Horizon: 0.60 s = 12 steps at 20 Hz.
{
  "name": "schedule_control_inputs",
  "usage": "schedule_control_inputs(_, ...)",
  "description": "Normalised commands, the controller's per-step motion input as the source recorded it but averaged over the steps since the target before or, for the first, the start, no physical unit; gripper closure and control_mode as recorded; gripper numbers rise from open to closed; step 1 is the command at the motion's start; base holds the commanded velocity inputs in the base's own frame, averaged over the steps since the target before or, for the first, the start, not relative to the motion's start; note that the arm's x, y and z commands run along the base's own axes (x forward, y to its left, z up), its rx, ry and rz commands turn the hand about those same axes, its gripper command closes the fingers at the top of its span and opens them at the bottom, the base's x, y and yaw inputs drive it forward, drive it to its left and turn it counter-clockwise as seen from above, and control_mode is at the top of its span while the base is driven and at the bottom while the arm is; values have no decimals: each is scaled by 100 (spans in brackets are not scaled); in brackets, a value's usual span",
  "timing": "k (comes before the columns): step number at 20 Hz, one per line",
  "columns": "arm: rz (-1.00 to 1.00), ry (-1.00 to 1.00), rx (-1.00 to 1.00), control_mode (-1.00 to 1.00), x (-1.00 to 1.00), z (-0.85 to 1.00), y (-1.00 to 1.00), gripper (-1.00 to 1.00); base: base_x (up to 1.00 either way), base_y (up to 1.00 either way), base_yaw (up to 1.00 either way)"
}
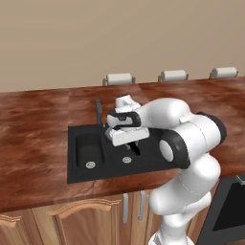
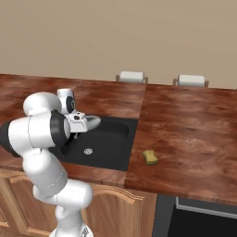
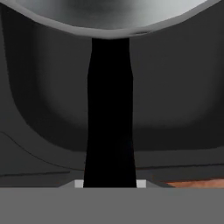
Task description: Pick the pan and sponge and place them into the sink. Then turn on the water.
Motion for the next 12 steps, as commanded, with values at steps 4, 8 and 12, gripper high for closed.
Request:
schedule_control_inputs(4,5,2,0,-100,17,-8,-42,100,0,0,0)
schedule_control_inputs(8,10,3,0,-100,19,-9,-30,100,0,0,0)
schedule_control_inputs(12,14,3,0,-100,17,-10,-22,100,0,0,0)
